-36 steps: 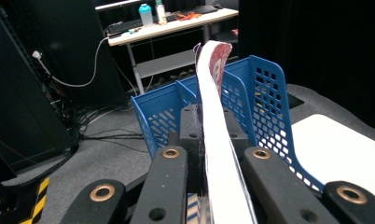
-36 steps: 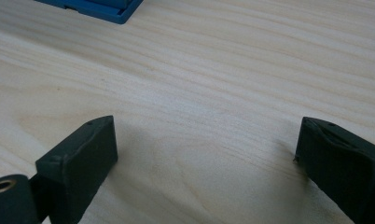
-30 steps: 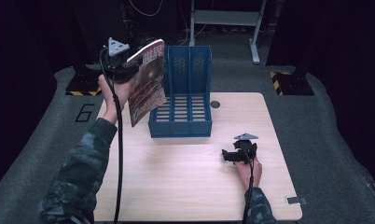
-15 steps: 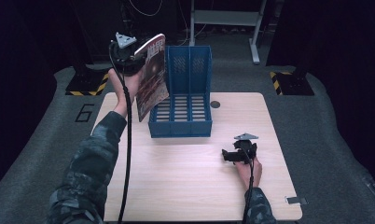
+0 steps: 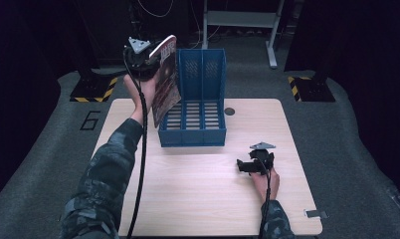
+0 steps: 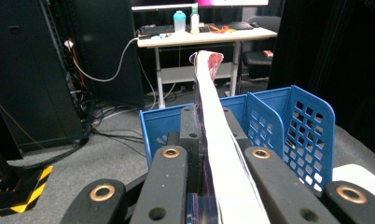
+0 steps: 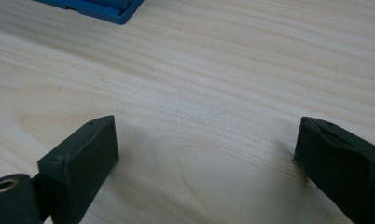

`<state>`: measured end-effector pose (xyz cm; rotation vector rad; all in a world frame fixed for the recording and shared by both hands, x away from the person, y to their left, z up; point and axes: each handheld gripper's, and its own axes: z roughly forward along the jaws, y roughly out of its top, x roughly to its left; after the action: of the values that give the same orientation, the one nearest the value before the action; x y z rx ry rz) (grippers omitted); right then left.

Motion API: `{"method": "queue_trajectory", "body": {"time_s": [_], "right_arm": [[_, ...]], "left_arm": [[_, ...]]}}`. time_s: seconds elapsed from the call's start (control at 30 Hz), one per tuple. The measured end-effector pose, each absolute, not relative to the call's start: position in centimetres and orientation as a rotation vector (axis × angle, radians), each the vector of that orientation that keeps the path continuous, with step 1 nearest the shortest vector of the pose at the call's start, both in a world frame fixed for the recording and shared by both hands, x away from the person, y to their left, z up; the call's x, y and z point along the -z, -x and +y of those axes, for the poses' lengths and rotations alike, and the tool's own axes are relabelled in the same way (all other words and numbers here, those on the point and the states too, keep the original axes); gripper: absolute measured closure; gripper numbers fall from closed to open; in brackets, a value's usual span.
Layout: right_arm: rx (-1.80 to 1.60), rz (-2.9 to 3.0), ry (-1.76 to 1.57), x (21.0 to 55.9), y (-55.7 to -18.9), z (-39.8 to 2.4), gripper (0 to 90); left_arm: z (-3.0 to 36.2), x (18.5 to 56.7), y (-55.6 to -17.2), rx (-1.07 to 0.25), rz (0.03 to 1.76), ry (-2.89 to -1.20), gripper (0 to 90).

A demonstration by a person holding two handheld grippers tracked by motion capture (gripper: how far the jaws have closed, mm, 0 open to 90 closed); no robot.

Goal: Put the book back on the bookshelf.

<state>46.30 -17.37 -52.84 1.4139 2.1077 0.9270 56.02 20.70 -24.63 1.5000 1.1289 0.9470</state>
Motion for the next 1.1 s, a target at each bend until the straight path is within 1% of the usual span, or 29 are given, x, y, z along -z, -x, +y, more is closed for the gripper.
{"method": "queue_trajectory", "body": {"time_s": [0.7, 0.9, 1.1], "right_arm": [[-0.929, 2.105, -1.432, 52.8, -46.2, -17.3, 6.0], [-0.929, 2.105, -1.431, 52.8, -46.2, -17.3, 6.1], [-0.929, 2.102, -1.433, 52.8, -46.2, -17.3, 6.1]], "left_arm": [[19.5, 27.5, -56.9, -1.019, 1.104, -1.383, 83.8], [19.2, 28.2, -57.2, -1.037, 1.104, -1.375, 83.8], [19.1, 29.3, -57.6, -1.026, 1.114, -1.375, 83.8]]}}
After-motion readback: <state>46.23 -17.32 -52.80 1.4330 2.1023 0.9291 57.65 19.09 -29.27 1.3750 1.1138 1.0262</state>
